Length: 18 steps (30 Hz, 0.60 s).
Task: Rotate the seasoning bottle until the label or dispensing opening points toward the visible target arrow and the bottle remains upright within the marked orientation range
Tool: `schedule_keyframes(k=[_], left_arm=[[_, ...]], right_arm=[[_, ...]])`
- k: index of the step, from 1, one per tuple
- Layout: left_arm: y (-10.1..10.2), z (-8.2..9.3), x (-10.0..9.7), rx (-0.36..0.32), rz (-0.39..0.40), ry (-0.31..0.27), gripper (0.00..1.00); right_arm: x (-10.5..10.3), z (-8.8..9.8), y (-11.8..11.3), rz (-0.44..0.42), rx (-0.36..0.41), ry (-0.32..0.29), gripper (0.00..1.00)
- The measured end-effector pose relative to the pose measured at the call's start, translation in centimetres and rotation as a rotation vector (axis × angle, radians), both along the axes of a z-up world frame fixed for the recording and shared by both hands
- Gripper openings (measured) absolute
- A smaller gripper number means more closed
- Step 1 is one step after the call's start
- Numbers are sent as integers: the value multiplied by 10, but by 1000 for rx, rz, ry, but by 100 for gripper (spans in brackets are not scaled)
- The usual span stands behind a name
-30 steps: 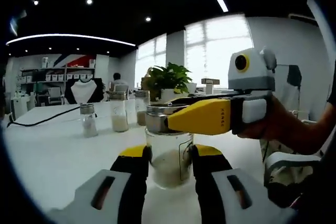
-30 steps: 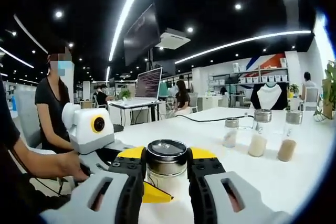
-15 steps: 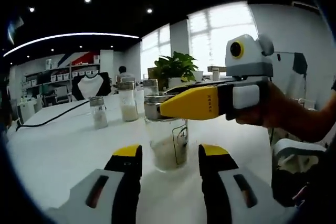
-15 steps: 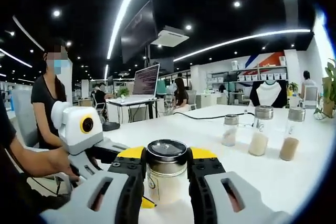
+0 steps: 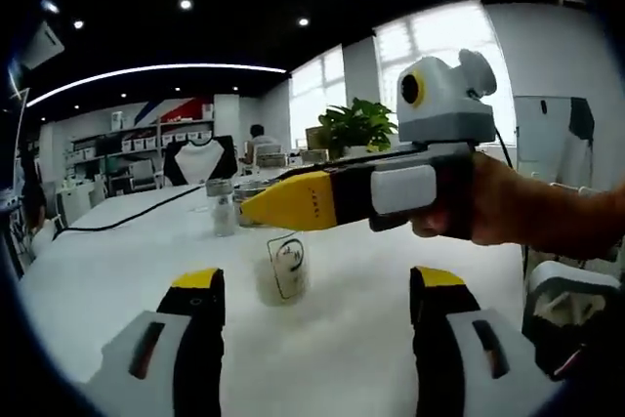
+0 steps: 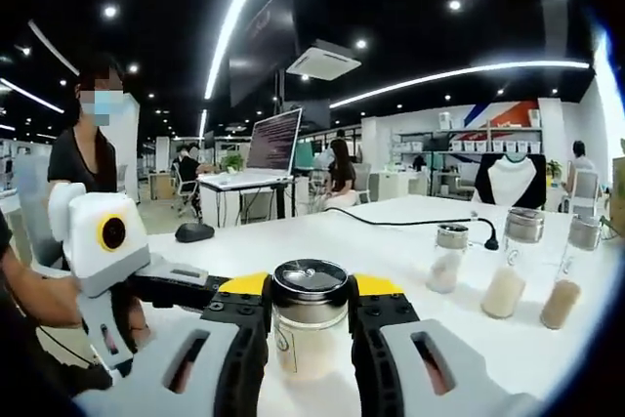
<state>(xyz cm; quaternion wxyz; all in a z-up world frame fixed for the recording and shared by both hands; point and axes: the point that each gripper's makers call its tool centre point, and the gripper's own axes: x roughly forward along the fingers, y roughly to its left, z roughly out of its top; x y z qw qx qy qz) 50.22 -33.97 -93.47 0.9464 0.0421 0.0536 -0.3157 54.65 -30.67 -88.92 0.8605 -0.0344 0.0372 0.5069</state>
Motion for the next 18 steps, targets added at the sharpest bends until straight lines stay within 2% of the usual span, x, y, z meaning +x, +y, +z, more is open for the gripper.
schedule_keyframes(k=[7,9,14,18], left_arm=[[11,4,-6,-26,20,2,94],[11,5,-9,-53,12,9,100],[11,3,-16,-60,11,14,100],[13,0,-20,-64,18,23,100]], right_arm=[[12,3,11,1,-8,-11,28],[17,0,15,3,-7,-6,28],[28,-11,21,0,-6,16,28],[32,-17,28,9,-18,5,28]])
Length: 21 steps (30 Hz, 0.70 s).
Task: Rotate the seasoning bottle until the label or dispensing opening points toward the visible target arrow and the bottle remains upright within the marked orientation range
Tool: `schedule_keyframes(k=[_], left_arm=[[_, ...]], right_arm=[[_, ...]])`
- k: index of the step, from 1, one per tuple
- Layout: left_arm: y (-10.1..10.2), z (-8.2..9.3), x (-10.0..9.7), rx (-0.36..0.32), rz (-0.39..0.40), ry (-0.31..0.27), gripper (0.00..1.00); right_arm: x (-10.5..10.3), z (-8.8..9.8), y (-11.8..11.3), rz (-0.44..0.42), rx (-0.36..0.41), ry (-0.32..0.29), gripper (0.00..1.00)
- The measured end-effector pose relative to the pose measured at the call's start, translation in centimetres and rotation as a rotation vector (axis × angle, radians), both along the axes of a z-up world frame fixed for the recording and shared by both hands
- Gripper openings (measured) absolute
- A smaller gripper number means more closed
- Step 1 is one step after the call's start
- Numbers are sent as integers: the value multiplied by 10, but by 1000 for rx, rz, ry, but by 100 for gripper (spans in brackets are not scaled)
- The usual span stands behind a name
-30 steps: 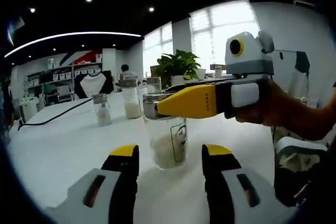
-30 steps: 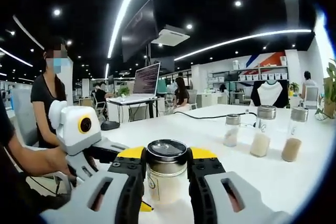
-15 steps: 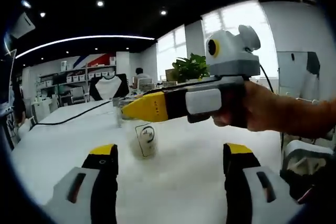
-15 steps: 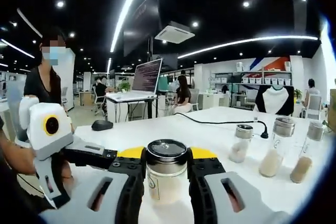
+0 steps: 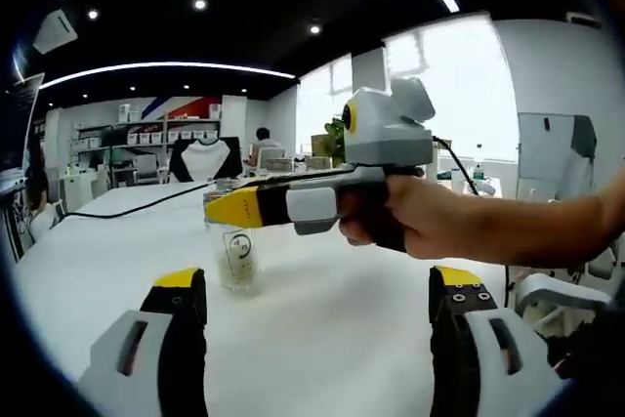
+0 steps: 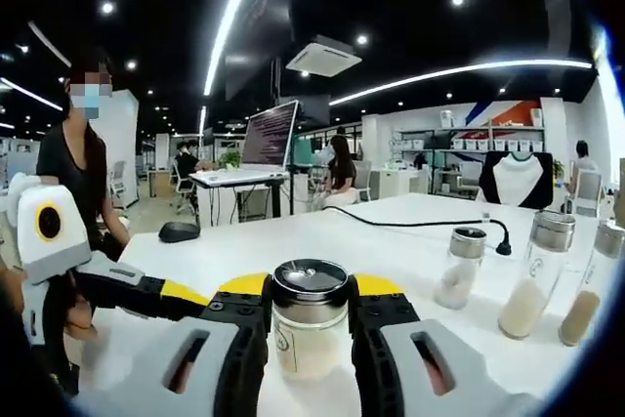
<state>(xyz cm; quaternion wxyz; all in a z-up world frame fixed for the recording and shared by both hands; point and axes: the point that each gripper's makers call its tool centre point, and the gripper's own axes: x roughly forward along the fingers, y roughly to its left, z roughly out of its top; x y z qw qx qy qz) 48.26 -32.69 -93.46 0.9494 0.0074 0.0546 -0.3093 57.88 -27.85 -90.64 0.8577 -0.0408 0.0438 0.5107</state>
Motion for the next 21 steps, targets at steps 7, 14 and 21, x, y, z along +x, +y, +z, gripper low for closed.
schedule_keyframes(k=[7,14,21], left_arm=[[-4,-3,-11,19,-7,12,100],[-2,-3,-15,8,-2,11,100],[0,-5,-18,7,2,14,100]], right_arm=[[16,-4,5,-14,-9,-21,28],[23,-5,5,-5,13,-18,28],[22,-5,5,21,33,-26,28]])
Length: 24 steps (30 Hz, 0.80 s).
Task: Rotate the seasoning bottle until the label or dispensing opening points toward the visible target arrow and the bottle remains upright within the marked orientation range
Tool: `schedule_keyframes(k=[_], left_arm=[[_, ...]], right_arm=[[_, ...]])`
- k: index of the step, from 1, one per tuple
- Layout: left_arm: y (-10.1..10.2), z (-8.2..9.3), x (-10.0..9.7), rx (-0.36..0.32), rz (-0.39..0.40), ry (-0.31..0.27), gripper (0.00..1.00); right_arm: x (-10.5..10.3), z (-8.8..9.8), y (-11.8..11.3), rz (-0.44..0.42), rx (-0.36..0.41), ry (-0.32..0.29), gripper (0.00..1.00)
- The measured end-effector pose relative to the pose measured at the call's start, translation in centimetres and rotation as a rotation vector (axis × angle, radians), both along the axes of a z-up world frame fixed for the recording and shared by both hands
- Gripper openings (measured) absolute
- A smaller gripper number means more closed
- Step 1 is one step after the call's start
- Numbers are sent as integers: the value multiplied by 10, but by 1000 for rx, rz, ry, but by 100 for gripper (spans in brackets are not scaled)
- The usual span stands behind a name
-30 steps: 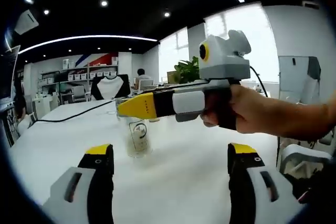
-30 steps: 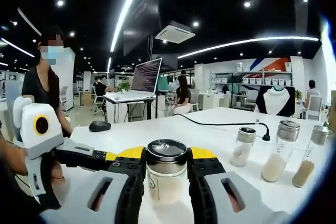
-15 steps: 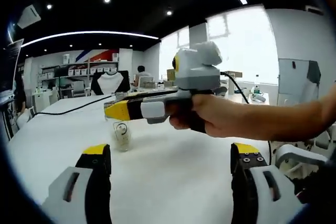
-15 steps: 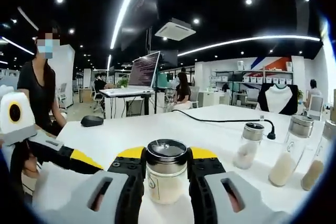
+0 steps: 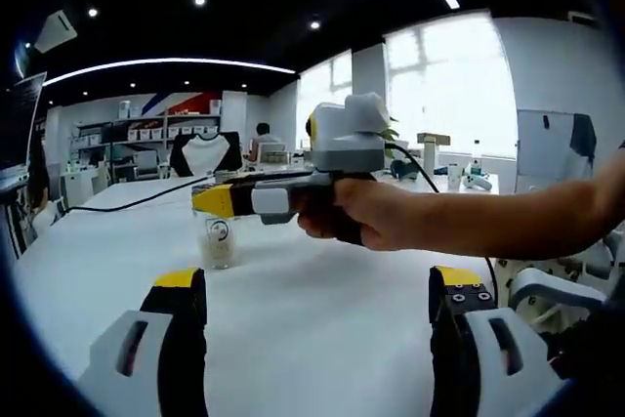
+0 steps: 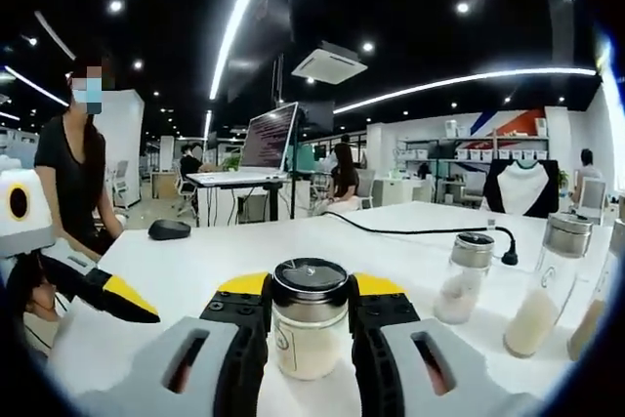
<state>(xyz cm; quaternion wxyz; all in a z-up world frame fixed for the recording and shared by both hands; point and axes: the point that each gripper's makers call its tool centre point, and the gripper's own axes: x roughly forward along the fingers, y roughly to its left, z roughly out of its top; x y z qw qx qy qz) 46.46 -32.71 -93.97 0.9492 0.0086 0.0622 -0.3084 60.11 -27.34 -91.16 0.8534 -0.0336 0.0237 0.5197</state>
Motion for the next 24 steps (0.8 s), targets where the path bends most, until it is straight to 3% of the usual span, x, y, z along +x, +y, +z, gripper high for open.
schedule_keyframes(k=[7,13,15,24], left_arm=[[0,6,1,-37,13,-13,100],[-4,4,-1,-33,9,-9,100],[-3,3,-2,-35,13,-9,100],[1,0,-13,-49,24,-9,100]], right_arm=[[0,-1,1,-14,-11,-27,28],[1,-2,0,-21,-3,-15,28],[3,-7,-1,-34,-1,16,28],[1,-9,-1,-49,-7,-35,30]])
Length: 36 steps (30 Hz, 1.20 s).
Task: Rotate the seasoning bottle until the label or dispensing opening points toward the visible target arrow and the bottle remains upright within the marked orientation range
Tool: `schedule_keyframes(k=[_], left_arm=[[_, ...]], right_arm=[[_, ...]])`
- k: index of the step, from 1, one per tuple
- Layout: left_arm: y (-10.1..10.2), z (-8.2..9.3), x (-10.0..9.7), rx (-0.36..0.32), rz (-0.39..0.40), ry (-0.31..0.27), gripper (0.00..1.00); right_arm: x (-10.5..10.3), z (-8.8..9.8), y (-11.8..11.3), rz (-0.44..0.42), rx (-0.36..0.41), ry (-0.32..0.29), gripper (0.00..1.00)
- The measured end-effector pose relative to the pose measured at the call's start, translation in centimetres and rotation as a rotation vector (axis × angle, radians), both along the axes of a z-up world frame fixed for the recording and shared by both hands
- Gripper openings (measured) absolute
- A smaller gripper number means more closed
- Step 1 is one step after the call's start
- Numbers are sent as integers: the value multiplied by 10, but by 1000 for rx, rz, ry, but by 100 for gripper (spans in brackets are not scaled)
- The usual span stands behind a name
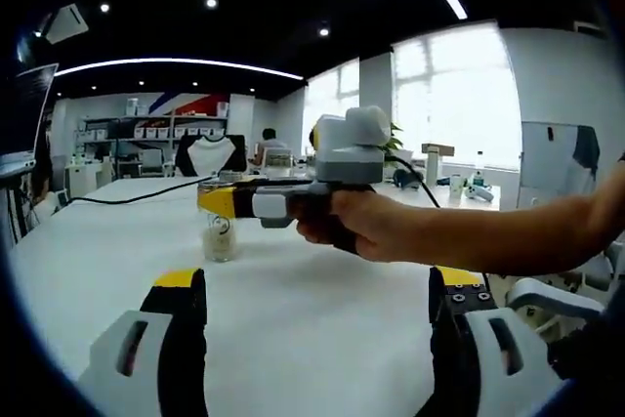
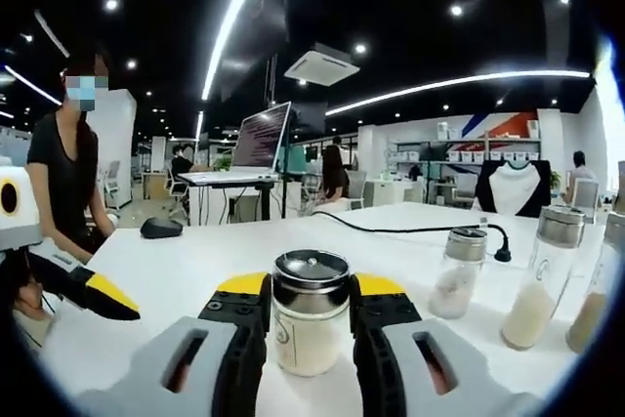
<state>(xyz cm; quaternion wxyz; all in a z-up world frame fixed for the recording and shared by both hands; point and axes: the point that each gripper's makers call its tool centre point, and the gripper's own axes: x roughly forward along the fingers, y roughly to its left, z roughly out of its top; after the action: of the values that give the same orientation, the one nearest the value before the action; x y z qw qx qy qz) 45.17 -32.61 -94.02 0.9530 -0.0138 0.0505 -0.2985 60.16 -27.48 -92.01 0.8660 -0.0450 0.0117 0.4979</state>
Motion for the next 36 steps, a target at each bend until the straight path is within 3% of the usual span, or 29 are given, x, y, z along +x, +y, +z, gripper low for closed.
schedule_keyframes(k=[3,5,6,8,12,18,23,29,32,36], left_arm=[[-3,-3,-5,20,-20,3,100],[-4,-2,-10,23,-24,-4,100],[-3,-1,-13,19,-25,-12,100],[-1,1,-18,13,-23,-21,100],[5,2,-22,20,-8,-30,100],[11,8,-22,25,16,-53,100],[15,9,-24,37,26,-61,100],[13,6,-27,63,21,-55,100],[7,4,-28,62,11,-49,100],[0,1,-28,69,-3,-41,100]], right_arm=[[-1,-19,-2,-17,-97,20,35],[1,-10,-4,-47,-38,-75,44],[-4,-9,-3,-24,15,-65,45],[-1,-14,-8,-40,-10,-12,45],[-2,-7,-11,-30,54,4,48],[-8,2,-10,-29,63,-20,52],[-15,12,-14,-47,41,-117,56],[-11,5,-14,-67,25,-111,56],[-15,23,-19,-76,81,-173,56],[-23,36,-21,-51,148,-194,56]])
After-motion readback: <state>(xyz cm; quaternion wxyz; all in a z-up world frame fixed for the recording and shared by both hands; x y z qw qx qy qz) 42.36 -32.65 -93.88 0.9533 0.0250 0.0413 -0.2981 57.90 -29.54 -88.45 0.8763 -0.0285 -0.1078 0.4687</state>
